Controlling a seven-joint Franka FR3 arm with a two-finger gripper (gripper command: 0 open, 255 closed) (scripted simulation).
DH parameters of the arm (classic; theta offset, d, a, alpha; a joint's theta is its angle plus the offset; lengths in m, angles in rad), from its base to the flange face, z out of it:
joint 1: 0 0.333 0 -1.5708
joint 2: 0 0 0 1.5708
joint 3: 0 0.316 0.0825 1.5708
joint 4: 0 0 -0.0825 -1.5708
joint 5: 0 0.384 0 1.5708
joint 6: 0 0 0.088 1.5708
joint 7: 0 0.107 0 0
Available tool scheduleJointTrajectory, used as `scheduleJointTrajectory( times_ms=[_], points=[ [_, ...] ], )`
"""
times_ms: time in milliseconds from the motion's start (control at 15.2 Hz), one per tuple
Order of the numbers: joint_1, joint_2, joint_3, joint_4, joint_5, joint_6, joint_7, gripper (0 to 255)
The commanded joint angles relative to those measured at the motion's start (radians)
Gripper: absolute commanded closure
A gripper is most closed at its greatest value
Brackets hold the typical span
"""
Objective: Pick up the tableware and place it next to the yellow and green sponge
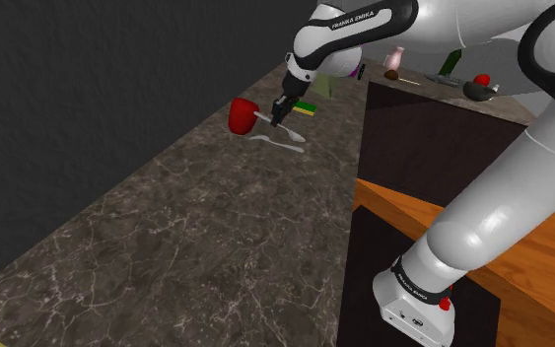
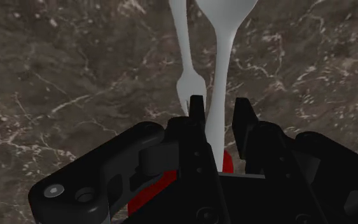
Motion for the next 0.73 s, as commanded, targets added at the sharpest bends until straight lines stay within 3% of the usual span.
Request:
scheduleJointTrajectory(
  times_ms=[0,660],
  points=[
    [-0.024,0.009,-0.025,0.014,0.006,-0.016,-0.052,255],
    [-0.143,0.109,-0.139,0.153,0.033,-0.106,-0.285,255]
  ],
)
